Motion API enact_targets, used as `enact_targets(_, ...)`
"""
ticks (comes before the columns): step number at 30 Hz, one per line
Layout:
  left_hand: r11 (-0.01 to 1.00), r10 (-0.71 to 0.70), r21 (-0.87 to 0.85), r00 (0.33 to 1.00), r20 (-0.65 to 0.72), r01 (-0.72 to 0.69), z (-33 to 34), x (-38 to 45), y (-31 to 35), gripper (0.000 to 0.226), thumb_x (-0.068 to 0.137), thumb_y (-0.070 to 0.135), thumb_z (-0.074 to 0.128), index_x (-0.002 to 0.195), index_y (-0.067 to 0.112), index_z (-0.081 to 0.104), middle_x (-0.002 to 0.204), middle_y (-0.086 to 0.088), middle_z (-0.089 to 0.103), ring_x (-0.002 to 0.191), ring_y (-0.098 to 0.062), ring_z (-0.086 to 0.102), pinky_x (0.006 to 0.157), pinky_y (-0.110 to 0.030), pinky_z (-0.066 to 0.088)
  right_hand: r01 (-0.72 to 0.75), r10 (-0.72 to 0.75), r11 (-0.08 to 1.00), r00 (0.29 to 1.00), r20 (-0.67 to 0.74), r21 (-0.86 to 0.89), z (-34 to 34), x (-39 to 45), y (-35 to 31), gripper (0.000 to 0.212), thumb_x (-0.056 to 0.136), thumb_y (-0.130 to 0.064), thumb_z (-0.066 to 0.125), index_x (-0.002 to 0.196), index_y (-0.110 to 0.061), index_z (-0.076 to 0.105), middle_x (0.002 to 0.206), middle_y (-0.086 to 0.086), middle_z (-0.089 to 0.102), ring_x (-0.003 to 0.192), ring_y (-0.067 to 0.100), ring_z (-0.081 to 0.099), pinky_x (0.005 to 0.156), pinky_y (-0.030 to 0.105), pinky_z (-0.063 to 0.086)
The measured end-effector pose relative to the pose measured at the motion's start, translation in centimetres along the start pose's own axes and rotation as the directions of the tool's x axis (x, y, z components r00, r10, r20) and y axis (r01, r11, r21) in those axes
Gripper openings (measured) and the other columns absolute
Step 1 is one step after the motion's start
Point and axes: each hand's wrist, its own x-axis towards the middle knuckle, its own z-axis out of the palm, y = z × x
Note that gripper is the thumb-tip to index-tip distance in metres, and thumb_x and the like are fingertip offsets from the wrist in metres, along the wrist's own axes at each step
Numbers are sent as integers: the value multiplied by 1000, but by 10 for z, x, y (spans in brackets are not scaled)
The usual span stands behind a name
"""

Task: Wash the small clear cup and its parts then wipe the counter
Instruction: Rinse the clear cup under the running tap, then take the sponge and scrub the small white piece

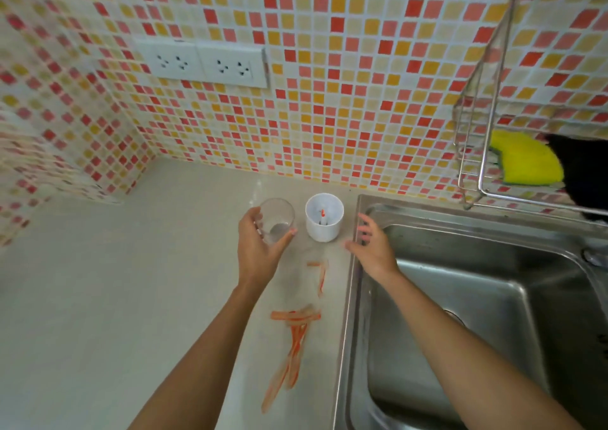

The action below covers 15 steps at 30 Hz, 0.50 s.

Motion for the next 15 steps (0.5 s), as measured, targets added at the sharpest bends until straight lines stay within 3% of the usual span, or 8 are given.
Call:
enact_targets(2, 999, -30, 44, 999, 26, 29, -1, 10, -16, 87, 66, 49, 82, 135, 19, 37, 126, -1, 48, 110, -16, 53, 94, -39, 51, 35, -34, 999, 999, 8, -11, 9, 6, -4, 86, 73, -14, 84, 146, -23, 38, 135, -1, 52, 122, 17, 50, 102, 38, 45)
enact_targets(5, 997, -53, 57, 996, 68, 49, 2, 22, -33, 90, 66, 48, 83, 137, 17, 36, 130, -4, 47, 113, -17, 53, 97, -42, 49, 106, -105, 994, 994, 17, -27, 20, 13, -9, 90, 66, -13, 88, 141, -26, 41, 128, -11, 53, 118, 10, 50, 94, 27, 41)
enact_targets(10, 995, -80, 61, 991, 108, 73, 7, 38, -47, 91, 67, 46, 82, 138, 19, 33, 133, -3, 46, 116, -17, 52, 100, -39, 48, 175, -171, 983, 983, 60, -59, 29, 22, -4, 94, 64, -21, 90, 141, -33, 38, 137, -15, 51, 124, 7, 48, 101, 29, 42)
enact_targets(15, 998, -57, 15, 988, 145, 55, 8, 45, -53, 93, 66, 48, 82, 140, 21, 32, 135, -4, 44, 121, -20, 50, 102, -36, 46, 217, -212, 974, 974, 79, -59, 33, 26, -11, 90, 64, -31, 89, 137, -40, 37, 134, -19, 51, 122, 7, 51, 100, 33, 46)
